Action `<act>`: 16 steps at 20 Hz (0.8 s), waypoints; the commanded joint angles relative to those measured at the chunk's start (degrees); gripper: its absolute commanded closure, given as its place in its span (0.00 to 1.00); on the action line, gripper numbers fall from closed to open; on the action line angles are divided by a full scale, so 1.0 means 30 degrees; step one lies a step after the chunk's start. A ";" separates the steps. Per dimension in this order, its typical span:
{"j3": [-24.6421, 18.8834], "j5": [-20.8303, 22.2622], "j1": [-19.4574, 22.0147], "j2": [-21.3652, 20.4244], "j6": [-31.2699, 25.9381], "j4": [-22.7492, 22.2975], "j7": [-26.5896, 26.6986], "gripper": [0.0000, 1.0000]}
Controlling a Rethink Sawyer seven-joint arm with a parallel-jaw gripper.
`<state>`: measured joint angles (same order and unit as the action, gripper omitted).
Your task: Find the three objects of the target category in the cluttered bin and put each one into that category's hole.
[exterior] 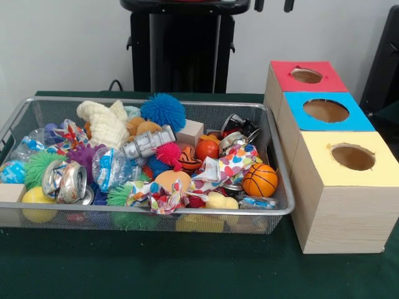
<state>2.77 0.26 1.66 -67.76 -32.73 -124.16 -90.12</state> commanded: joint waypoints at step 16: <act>0.1065 0.0397 0.3455 0.4406 -0.0572 0.4683 -0.2166 0.00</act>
<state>5.95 0.24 6.57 -60.90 -32.73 -115.86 -90.12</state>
